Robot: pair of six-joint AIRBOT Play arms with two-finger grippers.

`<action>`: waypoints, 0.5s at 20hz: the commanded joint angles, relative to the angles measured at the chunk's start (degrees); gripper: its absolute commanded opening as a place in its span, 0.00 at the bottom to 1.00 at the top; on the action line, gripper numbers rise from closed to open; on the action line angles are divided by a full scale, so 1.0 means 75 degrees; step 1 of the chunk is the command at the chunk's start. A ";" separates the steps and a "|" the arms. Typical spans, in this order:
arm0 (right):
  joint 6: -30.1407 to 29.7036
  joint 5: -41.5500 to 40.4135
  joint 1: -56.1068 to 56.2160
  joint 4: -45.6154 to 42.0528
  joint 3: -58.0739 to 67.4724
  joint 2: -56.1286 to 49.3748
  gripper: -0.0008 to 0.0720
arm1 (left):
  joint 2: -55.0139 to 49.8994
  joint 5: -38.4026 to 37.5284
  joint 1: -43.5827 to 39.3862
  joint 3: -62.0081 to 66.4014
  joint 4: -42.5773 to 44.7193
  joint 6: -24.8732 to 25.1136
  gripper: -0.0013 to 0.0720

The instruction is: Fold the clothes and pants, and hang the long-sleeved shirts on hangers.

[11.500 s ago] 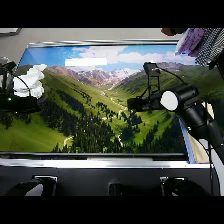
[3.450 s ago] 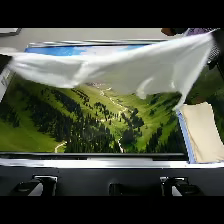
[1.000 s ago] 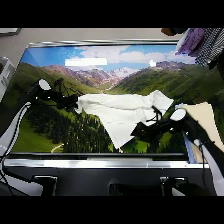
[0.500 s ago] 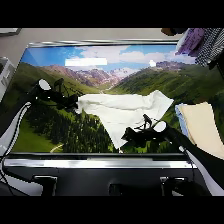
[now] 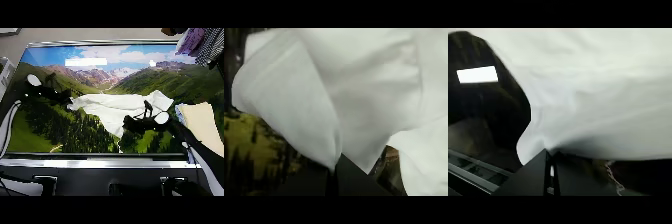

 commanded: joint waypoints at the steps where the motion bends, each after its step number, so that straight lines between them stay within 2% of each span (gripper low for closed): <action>1: 0.0682 0.0746 -0.0615 -0.1402 0.1690 0.1040 0.04 | 0.1067 -0.0163 0.0796 0.0452 -0.0221 -0.0003 0.03; 3: 0.0819 0.1207 -0.1457 -0.1839 0.2999 0.1874 0.04 | 0.1941 -0.0239 0.1440 0.0685 -0.0495 -0.0125 0.03; 7: 0.0833 0.2192 -0.3083 -0.2031 0.5493 0.3010 0.05 | 0.3815 -0.0956 0.2678 0.0871 -0.0493 -0.1046 0.03; 10: 0.0836 0.2527 -0.3780 -0.2238 0.6752 0.3573 0.05 | 0.5214 -0.1314 0.3445 0.0871 -0.0493 -0.1244 0.03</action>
